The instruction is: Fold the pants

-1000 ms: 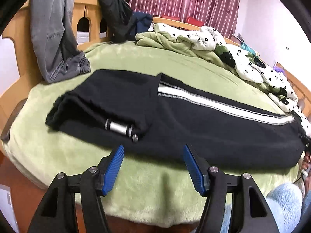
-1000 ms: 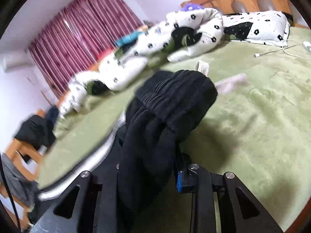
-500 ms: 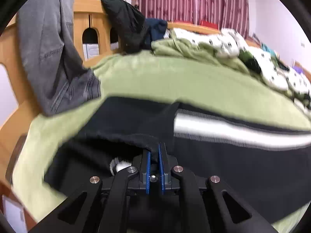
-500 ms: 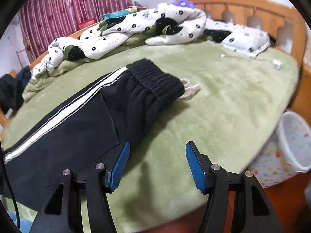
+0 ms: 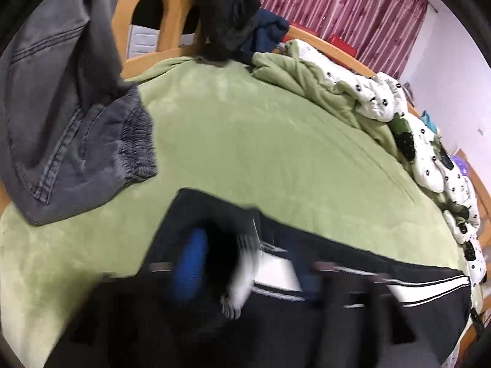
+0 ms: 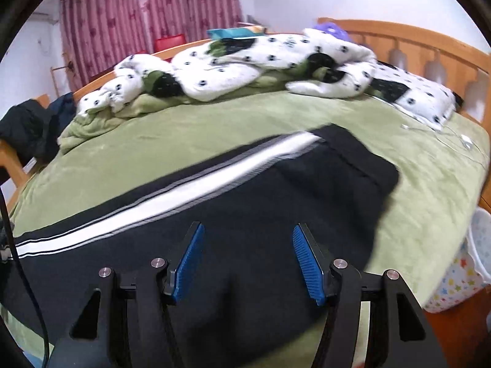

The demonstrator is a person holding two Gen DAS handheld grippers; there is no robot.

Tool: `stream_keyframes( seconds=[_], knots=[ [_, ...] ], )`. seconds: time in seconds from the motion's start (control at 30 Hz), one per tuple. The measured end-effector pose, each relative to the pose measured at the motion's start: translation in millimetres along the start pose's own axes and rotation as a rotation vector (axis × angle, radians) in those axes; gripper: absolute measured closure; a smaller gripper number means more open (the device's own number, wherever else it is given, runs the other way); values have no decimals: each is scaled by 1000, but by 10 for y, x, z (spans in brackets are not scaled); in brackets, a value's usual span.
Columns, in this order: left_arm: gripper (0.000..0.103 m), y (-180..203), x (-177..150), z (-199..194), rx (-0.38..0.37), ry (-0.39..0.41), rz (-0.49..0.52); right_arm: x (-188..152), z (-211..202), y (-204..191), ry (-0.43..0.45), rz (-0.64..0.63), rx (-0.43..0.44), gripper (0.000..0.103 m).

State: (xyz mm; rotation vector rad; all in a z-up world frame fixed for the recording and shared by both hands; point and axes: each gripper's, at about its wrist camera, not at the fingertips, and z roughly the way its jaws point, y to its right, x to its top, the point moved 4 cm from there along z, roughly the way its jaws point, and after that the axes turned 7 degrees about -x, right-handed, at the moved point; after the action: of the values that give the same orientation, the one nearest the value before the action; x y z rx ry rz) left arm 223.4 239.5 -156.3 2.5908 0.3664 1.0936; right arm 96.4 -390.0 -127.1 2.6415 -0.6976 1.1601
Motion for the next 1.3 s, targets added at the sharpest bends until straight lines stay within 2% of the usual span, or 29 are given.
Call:
stream_keyframes(
  seconds=[0.1, 0.17, 0.23, 0.27, 0.3, 0.33, 0.37, 0.43, 0.47, 0.53, 0.6, 0.67, 0.83, 0.93, 0.97, 1.0, 1.13, 1.3],
  knots=[
    [38, -18, 7, 64, 24, 2, 47, 50, 101, -288, -3, -49, 20, 44],
    [38, -52, 79, 150, 31, -10, 43, 89, 167, -502, 0, -83, 54, 44],
    [39, -103, 115, 294, 85, -43, 32, 131, 230, -722, 4, -128, 83, 44],
    [53, -141, 129, 369, 118, -55, 24, 158, 267, -879, 7, -167, 105, 44],
    [71, -163, 138, 415, 120, -57, 23, 179, 299, -1008, 9, -202, 120, 44],
    [94, -168, 142, 488, 113, -80, 38, 205, 339, -1148, 13, -241, 130, 44],
    [95, -157, 158, 501, 93, -79, 50, 235, 386, -1300, 18, -281, 135, 44],
    [95, -158, 257, 333, 103, 33, 78, 282, 463, -1535, 22, -334, 159, 44],
    [95, -183, 285, 300, 98, 44, 67, 299, 501, -1659, 24, -364, 182, 44],
    [94, -256, 276, 363, 98, 7, 26, 318, 607, -1927, 34, -432, 222, 43],
    [94, -285, 191, 489, 133, -31, 38, 304, 716, -2122, 14, -480, 262, 42],
    [94, -274, 145, 517, 148, -23, 61, 260, 857, -2330, -12, -541, 309, 42],
    [93, -273, 149, 494, 148, -21, 72, 8, 1147, -2642, -117, -717, 360, 42],
    [93, -259, 114, 443, 141, -27, 74, -55, 1111, -2657, -101, -758, 381, 55],
    [93, -261, 109, 446, 140, -28, 73, -83, 1095, -2660, -123, -771, 405, 75],
    [93, -256, 101, 445, 143, -28, 74, -107, 1089, -2664, -140, -785, 416, 89],
    [93, -218, 102, 427, 163, -15, 91, -179, 1016, -2709, -98, -871, 366, 99],
    [93, -169, 181, 177, 116, 92, 86, 63, 838, -2623, -12, -769, 418, 100]
  ],
)
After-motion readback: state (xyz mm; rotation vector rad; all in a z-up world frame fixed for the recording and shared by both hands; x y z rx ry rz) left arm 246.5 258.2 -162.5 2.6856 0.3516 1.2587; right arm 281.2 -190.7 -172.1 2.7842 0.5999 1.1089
